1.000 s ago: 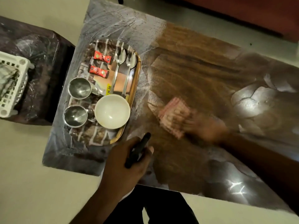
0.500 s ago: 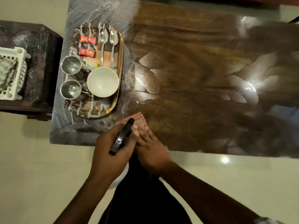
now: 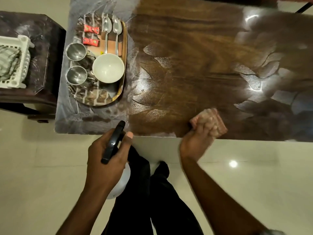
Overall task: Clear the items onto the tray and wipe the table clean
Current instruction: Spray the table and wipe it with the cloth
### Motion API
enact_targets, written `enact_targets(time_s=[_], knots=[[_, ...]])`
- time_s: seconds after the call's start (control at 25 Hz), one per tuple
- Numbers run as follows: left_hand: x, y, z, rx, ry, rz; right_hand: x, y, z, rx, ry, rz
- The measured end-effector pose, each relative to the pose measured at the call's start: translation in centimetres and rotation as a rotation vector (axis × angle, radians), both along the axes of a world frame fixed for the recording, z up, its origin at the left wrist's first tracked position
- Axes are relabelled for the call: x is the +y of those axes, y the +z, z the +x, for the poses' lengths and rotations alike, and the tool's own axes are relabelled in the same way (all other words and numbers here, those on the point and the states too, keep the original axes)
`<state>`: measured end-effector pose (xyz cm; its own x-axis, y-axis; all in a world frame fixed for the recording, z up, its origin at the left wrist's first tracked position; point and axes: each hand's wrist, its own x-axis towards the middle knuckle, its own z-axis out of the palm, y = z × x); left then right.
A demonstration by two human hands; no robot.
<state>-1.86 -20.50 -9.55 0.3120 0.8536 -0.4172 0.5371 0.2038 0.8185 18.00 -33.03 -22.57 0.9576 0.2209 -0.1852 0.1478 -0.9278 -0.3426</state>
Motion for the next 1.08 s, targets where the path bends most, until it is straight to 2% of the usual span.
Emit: enact_targets(time_s=[0.16,0.24,0.32,0.44,0.52,0.64,0.8,0.96,1.08], knots=[[1.4,-0.6,-1.3,-0.007,0.047,0.057,5.3,-0.6,-12.6,0.018,0.432,0.061],[2.6,-0.9,-1.6,0.004,0.057,0.133,5.9,-1.4,-15.6,0.086,0.683,0.092],[3.8,-1.4,-1.9,0.008,0.064,0.195,4.8,-2.4,-14.5,0.100,0.943,0.116],[5.4,-1.9,-2.4,-0.048,0.090,0.253,-0.3,-2.7,-8.3,0.035,1.255,0.007],[6.3,-2.4,-2.9,-0.068,0.120,0.283,-4.7,-2.4,-3.4,0.013,1.236,-0.046],[8.0,-3.4,-4.0,-0.092,0.156,0.351,-9.6,-1.1,0.4,0.056,1.002,-0.024],[9.9,-4.8,-5.0,-0.108,0.209,0.394,-7.5,0.5,0.0,0.111,0.634,0.113],[11.1,-6.0,-5.4,-0.158,0.256,0.393,0.5,1.9,-2.2,0.083,0.729,0.229],[11.7,-6.6,-5.7,-0.178,0.251,0.405,6.2,1.8,-4.0,0.045,0.821,0.202]])
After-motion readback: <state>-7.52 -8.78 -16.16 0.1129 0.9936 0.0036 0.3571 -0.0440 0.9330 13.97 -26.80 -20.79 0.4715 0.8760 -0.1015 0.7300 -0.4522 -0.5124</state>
